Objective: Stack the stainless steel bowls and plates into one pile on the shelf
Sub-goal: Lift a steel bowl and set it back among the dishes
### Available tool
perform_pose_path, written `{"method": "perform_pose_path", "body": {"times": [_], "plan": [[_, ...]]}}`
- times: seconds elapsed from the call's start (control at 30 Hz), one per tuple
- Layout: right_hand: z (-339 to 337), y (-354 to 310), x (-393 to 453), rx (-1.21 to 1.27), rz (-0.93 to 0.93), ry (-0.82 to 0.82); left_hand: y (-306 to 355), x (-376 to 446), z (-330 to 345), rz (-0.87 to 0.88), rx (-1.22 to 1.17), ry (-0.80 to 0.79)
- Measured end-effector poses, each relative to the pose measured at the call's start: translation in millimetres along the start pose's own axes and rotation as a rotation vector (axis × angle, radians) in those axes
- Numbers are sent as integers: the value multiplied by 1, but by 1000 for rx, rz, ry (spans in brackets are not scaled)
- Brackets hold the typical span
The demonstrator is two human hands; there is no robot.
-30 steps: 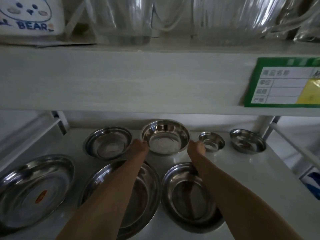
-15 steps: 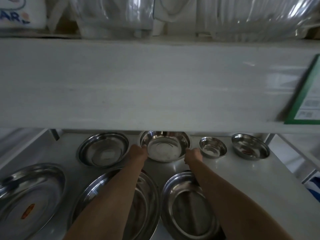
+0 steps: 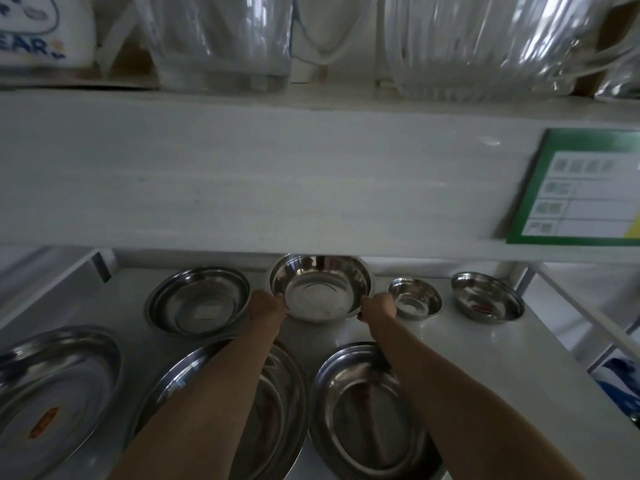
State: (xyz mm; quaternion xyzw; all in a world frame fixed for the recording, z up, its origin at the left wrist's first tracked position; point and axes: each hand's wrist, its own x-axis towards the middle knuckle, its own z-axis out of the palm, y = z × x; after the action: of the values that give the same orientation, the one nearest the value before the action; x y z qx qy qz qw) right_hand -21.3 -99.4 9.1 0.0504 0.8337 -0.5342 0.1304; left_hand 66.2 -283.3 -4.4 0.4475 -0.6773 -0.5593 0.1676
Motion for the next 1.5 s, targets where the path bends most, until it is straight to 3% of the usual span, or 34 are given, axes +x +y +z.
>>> {"method": "perform_pose_path", "body": {"times": [0.23, 0.4, 0.63, 0.87, 1.13, 1.5], "plan": [[-3, -22, -18, 38, -61, 27, 32, -35, -29, 87, -86, 112], [-12, -41, -56, 111, -70, 2, 31, -22, -53, 99, -141, 83], [-20, -59, -91, 182, -194, 14, 46, -87, -98, 151, -290, 75], [-20, -65, -130, 37, -366, 32, 30, -131, -144, 250, -334, 127], [1, -33, -173, -182, -482, -36, -20, -169, -197, 303, -23, 236], [24, 36, -202, -364, -501, -91, -109, -204, -214, 241, 35, 265]]}}
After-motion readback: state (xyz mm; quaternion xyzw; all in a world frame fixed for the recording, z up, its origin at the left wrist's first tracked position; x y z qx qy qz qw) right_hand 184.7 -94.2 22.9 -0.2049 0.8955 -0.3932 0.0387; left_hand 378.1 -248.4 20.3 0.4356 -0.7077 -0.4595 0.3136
